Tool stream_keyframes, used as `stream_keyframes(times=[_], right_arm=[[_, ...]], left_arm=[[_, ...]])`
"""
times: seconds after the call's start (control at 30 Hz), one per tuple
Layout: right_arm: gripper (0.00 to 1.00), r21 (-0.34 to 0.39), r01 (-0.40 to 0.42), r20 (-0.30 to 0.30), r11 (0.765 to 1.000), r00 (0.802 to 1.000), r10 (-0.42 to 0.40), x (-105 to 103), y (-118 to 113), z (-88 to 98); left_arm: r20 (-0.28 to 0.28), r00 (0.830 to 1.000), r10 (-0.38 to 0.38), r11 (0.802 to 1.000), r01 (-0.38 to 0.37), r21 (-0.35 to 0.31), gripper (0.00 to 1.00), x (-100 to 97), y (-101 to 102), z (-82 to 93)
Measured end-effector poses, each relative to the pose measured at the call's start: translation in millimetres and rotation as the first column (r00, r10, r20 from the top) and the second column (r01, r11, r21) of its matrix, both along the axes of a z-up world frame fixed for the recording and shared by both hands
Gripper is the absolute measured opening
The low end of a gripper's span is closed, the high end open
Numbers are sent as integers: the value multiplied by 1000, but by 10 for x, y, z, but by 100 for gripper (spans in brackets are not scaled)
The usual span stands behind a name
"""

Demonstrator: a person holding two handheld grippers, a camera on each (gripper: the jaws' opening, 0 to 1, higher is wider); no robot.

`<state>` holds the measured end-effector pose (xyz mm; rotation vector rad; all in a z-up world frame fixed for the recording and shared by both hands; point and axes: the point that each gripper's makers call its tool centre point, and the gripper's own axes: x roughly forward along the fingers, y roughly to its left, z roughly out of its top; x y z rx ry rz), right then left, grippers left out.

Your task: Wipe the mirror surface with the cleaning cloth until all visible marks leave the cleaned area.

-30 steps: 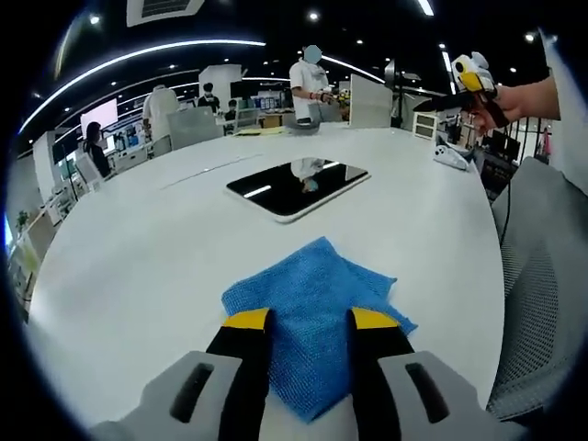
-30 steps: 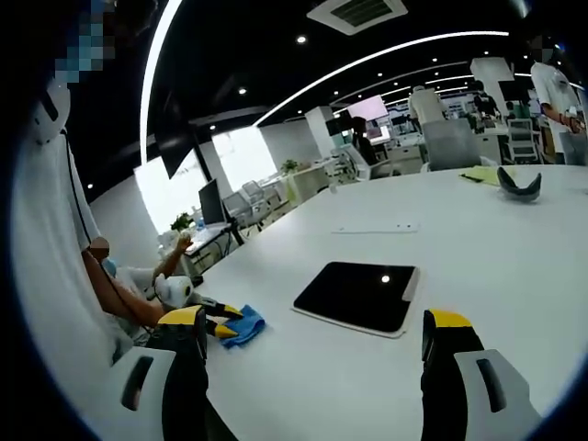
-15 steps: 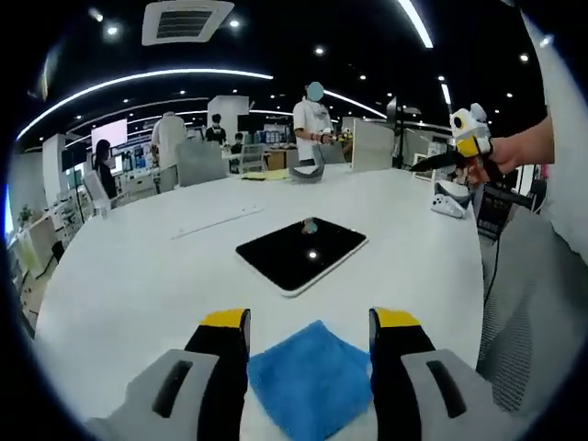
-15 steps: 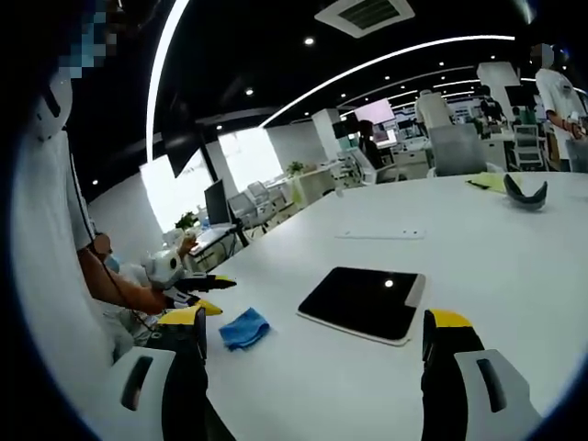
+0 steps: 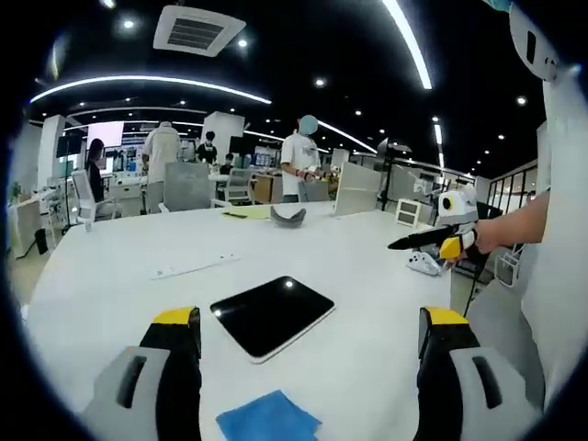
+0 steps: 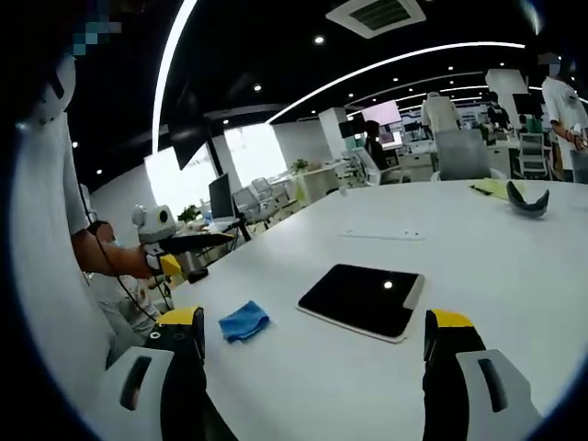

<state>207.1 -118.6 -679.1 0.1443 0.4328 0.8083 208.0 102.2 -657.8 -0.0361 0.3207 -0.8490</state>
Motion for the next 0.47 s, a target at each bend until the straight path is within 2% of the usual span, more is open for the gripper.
stream_keyframes(times=[0.47], right_arm=[[100,4,-4,19,1000,1000,4,28,7,65]], left_arm=[[-5,1000,-25,999,25,39,99,-70,-10,-33]])
